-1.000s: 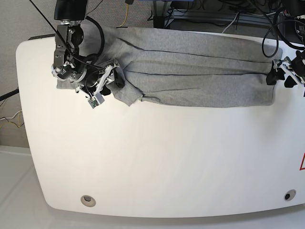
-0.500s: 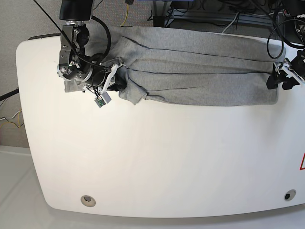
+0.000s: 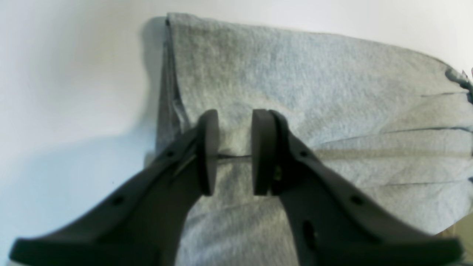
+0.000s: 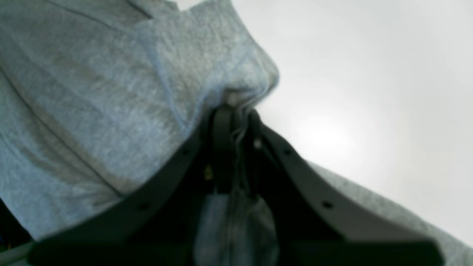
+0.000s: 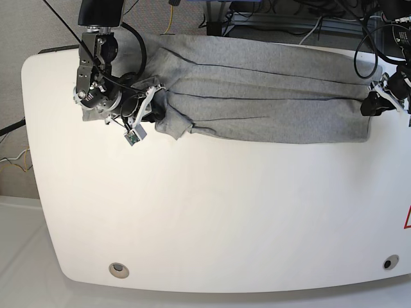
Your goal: Fold the T-shirt properly
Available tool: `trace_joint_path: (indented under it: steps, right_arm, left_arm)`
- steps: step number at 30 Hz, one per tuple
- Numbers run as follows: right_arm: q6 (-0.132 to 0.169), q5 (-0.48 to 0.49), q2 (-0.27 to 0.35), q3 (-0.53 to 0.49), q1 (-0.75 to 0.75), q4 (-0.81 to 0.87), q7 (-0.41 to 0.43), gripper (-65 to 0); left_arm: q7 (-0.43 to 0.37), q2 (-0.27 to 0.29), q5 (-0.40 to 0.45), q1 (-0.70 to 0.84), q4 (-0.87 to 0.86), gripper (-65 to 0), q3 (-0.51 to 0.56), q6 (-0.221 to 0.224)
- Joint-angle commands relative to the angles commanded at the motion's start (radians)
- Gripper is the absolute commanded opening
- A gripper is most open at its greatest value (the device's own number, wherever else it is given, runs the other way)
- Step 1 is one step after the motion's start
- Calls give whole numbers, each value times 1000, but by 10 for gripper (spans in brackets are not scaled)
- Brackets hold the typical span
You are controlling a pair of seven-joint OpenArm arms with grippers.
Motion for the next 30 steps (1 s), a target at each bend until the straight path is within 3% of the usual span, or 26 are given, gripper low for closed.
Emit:
trace_joint_path:
  steps: [8,12,14,20,30]
  right_arm:
    - [0,38,-10,-10,-8,51,-2,-650]
    - [0,68,-5,-14,-15,18,-12,-650]
    - [0,74,-3,-15,-14,4,-9,-650]
    - [0,82,-6,-16,-5,-23,-5,-650]
    - [0,59,-25,-40,-52,-6,-11,-650]
  left_arm:
    - [-4,-6,-2,10,30,-451,-23,0]
    - [-4,-13,-9,21,47,-324,-43,0]
    - [-7,-14,-6,24,47,-205,-46,0]
    - [-35,-7,-1,31,24,-32,-36,0]
    - [-24,-9,18,32,3,-77,-5,0]
